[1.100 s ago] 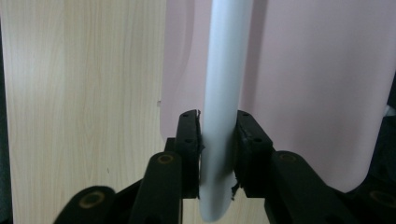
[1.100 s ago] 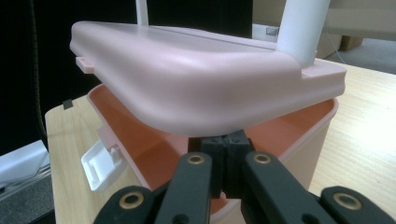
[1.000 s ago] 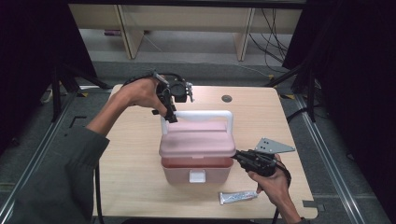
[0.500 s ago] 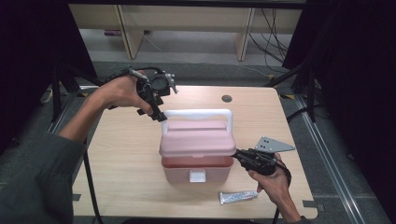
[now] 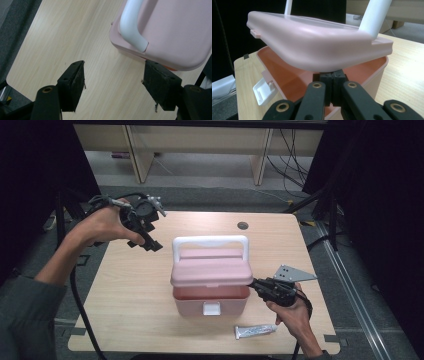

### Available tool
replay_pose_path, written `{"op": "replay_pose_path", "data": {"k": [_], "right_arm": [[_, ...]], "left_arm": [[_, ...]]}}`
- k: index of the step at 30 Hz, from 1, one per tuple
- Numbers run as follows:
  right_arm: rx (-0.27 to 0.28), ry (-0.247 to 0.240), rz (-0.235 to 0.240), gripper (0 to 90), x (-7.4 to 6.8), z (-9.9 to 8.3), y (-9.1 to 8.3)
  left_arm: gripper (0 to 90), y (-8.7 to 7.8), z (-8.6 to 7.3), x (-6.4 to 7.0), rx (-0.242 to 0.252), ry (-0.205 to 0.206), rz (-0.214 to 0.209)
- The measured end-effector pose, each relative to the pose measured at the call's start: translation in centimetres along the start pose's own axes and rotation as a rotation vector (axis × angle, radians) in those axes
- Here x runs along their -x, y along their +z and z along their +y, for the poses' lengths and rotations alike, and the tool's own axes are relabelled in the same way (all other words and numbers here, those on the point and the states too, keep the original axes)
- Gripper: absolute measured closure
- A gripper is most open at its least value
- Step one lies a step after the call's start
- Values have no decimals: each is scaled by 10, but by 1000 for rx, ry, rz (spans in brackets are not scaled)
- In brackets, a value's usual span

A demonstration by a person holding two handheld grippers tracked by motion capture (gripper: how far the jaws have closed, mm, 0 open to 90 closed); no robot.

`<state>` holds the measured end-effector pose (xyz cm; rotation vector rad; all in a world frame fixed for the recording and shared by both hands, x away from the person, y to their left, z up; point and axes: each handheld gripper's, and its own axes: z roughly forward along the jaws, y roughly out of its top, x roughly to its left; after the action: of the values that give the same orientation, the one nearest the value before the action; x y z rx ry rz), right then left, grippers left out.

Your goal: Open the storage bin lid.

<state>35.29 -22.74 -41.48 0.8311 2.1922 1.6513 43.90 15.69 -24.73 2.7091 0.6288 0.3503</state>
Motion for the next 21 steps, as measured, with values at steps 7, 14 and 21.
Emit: {"op": "replay_pose_path", "data": {"k": [7, 14, 21], "right_arm": [[15, 23, 5, 900, -1, 3, 0], [10, 14, 0, 900, 1, 6, 0], [24, -7, -8, 900, 2, 9, 1]], "left_arm": [[323, 9, -26, 4, 22, -35, 13], [317, 19, -56, 17, 49, -52, -11], [308, 28, -79, 26, 145, -116, -12]]}}
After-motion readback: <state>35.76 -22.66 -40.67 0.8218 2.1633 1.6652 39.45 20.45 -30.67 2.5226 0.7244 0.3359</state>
